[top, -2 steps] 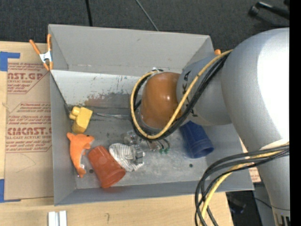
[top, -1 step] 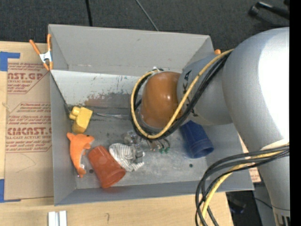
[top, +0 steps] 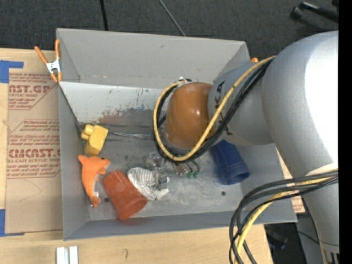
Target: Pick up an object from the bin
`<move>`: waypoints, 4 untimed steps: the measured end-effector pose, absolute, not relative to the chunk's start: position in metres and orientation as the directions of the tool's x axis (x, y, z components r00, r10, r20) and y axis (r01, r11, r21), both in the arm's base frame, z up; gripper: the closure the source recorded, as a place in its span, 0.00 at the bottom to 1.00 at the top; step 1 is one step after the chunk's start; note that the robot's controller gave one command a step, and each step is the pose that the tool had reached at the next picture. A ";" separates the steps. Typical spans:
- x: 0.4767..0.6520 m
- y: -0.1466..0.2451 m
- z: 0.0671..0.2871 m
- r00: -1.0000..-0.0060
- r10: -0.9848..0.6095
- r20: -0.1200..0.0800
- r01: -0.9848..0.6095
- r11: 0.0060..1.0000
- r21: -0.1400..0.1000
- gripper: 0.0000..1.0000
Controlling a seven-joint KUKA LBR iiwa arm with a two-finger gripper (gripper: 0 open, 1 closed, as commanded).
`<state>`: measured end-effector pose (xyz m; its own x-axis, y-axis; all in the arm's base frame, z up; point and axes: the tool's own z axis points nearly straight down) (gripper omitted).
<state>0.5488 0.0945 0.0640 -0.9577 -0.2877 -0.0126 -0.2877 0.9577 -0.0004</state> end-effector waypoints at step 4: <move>0.547 0.094 0.115 -0.958 -0.287 -0.005 -0.287 0.958 -0.001 1.00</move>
Offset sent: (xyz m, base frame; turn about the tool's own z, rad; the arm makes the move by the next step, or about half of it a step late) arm 0.0000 0.0001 0.0204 0.0000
